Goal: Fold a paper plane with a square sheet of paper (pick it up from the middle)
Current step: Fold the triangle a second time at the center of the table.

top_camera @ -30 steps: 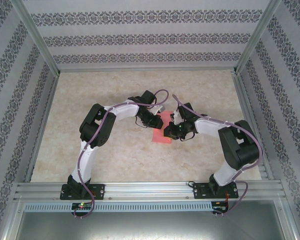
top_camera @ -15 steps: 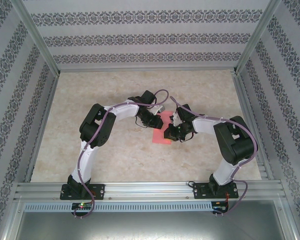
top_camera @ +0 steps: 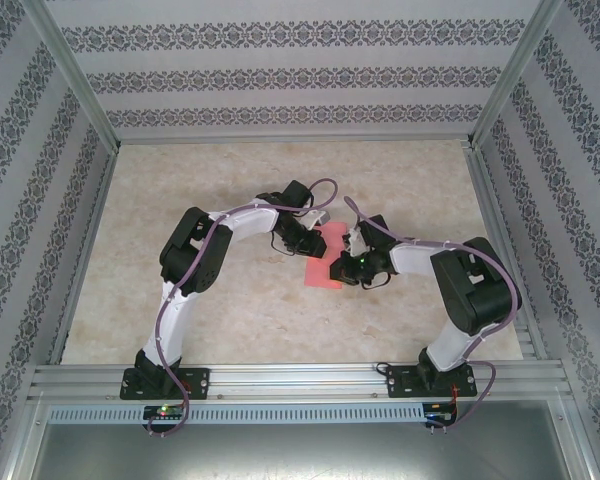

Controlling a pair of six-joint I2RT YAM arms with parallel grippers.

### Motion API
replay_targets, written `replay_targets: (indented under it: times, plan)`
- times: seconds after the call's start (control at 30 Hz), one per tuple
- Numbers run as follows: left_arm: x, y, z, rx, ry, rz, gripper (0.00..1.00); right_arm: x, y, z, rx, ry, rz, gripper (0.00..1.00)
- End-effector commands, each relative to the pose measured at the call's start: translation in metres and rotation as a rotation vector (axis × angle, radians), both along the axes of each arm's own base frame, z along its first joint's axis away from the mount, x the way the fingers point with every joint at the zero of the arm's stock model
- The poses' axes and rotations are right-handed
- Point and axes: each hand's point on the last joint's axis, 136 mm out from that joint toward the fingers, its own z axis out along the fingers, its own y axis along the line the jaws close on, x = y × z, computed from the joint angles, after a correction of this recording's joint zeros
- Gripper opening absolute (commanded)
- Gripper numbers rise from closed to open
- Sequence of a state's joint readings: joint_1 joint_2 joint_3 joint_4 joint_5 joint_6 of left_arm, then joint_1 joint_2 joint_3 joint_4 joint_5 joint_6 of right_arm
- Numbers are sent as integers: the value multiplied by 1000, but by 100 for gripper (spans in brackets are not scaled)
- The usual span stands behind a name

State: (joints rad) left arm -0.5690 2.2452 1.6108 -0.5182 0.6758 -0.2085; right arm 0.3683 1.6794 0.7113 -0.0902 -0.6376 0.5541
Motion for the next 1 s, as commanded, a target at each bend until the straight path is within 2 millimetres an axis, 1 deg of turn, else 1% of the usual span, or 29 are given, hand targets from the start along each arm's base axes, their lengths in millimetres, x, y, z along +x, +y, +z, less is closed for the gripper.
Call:
replay_targets:
  times: [0.0, 0.3, 0.37, 0.43, 0.57, 0.63, 0.7, 0.77, 0.83, 0.97]
  plan:
    - [-12, 51, -73, 268, 68, 30, 20, -28, -17, -17, -54, 107, -28, 9]
    - [-13, 51, -73, 265, 72, 22, 20, -51, -35, -22, -58, 119, -78, 8]
    - [-14, 50, -73, 262, 74, 23, 20, -50, -33, -18, -32, 112, -87, 8]
    - [-14, 49, -71, 257, 77, 23, 20, -43, -26, -4, 19, 88, -94, 8]
    - [-14, 48, -70, 252, 79, 23, 20, -17, -8, 43, 132, -15, -93, 8]
    - [-14, 46, -69, 239, 81, 25, 20, -5, 2, 59, 181, -40, -92, 8]
    - [-14, 45, -68, 236, 82, 25, 21, 4, 7, 63, 185, -48, -91, 8]
    - [-14, 45, -68, 236, 84, 27, 21, 11, 13, 60, 192, -43, -84, 7]
    - [-14, 45, -67, 233, 86, 26, 21, 19, 18, 56, 198, -41, -92, 7]
    - [-15, 44, -67, 228, 93, 25, 21, 26, 26, 42, 160, -25, -69, 7]
